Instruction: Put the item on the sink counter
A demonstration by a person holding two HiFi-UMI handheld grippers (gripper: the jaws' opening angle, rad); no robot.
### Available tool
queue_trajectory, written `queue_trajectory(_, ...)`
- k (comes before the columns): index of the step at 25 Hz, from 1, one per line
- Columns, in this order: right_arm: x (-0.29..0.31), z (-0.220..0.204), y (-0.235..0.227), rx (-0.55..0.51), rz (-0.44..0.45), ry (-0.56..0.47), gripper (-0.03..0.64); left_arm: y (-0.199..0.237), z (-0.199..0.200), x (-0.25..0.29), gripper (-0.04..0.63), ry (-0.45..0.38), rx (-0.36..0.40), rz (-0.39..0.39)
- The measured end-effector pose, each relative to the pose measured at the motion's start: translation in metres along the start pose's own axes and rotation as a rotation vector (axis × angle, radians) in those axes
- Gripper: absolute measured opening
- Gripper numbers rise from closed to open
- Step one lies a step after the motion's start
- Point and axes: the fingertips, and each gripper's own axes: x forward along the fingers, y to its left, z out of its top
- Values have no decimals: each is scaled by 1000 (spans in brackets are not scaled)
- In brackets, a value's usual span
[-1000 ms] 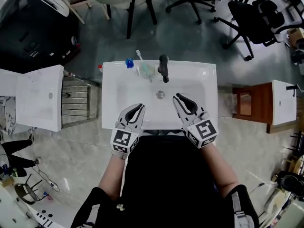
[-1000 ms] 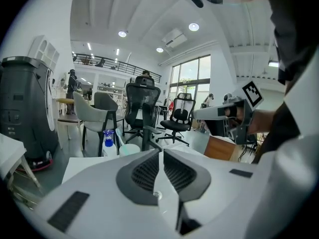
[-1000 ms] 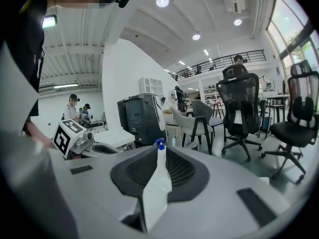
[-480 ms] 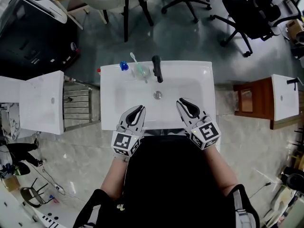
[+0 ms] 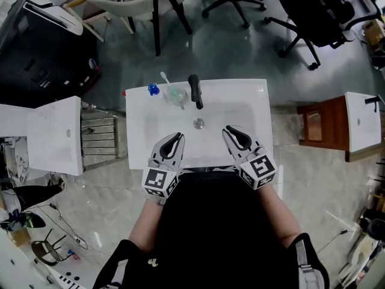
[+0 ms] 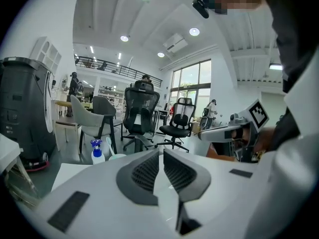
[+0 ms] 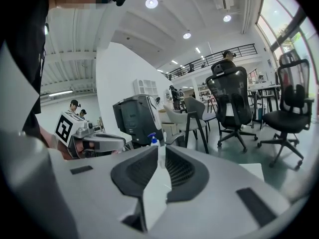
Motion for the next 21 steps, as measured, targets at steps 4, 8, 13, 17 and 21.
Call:
queue_trajectory(4,4,2,-6,12,-7,-2,64,-2,-2,9,41,30,20,-25)
queue_trajectory(8,6,0,-8,14,-8,4,64,1,-5,15,41,46,21,-26)
queue_trajectory(13,7,-1,-8,21,-16,8,64,2,-7,17,41,61,27,-32)
queue_trajectory(17,10,-1,-4,24,-18,9,64,8,-10,15,41,69,26,-33)
queue_trajectory(21,13,-1,2,20,-15,8,63,13,-10,12,41,69,27,-33)
